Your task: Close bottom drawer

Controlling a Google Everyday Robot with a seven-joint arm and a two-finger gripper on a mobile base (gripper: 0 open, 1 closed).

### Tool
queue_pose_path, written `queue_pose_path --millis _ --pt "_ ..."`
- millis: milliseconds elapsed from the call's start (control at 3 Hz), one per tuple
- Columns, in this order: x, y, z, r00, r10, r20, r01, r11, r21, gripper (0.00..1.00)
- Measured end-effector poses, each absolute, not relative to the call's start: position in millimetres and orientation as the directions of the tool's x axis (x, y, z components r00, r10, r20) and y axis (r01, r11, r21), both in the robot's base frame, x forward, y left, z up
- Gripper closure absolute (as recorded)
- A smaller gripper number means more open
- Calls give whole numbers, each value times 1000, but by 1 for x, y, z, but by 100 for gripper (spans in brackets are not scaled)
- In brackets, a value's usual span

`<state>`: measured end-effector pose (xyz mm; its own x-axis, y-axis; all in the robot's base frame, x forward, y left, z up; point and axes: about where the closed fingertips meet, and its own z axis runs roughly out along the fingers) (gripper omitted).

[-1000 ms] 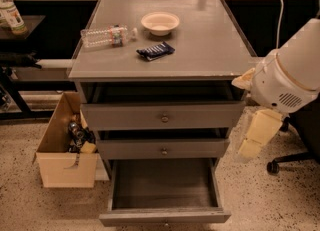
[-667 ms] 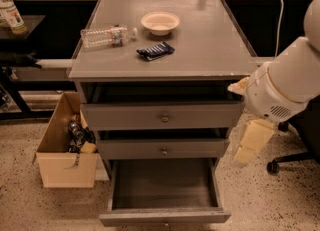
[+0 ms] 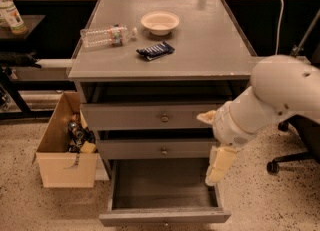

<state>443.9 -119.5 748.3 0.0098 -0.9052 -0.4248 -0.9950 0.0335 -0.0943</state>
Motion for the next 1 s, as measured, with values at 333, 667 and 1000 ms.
queue_pose_path --millis 333,667,1000 --pt "451 -102 677 15 -867 -498 -1000 -11 -13 0" --pt "451 -102 677 15 -867 -498 -1000 -11 -13 0" --pt "445 -88 610 61 -889 -453 -996 -84 29 0"
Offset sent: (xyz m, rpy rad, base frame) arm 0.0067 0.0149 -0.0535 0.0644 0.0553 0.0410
